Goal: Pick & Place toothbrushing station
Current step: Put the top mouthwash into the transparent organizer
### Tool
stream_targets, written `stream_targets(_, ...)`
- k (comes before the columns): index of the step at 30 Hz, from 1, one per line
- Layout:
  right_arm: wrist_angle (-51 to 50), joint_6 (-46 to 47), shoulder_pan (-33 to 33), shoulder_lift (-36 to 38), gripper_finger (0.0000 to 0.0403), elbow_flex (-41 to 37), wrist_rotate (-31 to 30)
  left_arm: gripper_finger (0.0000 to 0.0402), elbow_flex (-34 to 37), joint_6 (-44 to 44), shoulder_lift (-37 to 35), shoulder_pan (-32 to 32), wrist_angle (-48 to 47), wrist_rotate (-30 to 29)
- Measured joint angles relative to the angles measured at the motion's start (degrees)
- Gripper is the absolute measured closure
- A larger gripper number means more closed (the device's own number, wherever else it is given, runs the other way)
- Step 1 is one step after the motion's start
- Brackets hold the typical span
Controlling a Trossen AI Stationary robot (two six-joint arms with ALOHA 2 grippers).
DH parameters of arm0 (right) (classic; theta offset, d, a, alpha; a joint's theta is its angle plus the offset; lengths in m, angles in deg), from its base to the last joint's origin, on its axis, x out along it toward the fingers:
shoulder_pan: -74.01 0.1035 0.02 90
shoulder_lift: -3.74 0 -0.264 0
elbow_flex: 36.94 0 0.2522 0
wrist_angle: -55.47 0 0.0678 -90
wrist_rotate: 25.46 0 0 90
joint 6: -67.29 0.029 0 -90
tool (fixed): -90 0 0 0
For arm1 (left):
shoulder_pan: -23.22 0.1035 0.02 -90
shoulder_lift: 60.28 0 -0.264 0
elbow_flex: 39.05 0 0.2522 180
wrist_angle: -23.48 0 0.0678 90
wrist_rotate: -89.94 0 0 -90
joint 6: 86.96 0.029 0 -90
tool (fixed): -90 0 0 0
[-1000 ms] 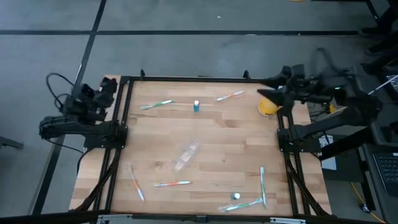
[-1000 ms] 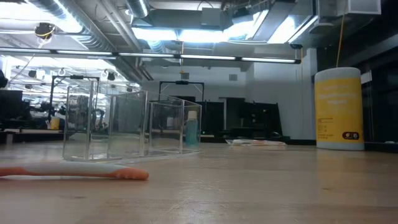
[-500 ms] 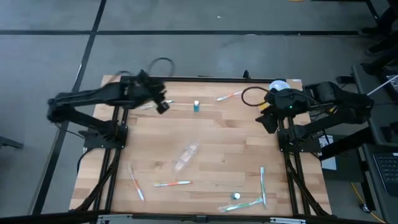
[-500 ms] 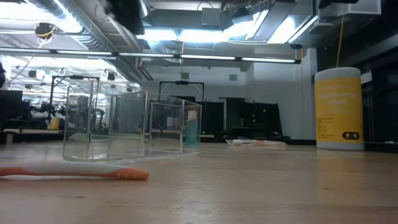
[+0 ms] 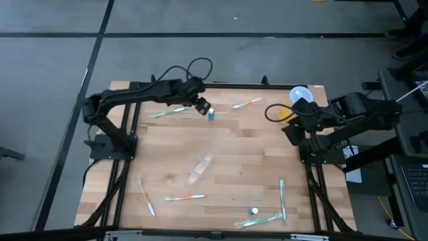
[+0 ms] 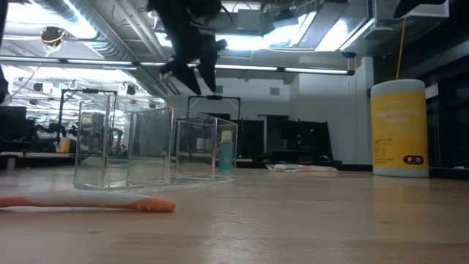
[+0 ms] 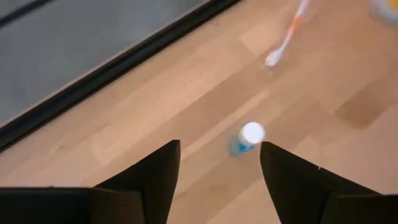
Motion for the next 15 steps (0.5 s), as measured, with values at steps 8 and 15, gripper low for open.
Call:
stream_targets(8,0.14,-1.53,0.00,3.06,0.0163,0.00,-1.61,0.0168,-16.84,2.70,15.30,0.37,-12.26,2.07)
stream_targets(15,1.10,-1.57,0.00,6.73,0.0163,0.00,-2.30,0.0165,-28.37,6.41,26.34,0.39,-23.81,2.09)
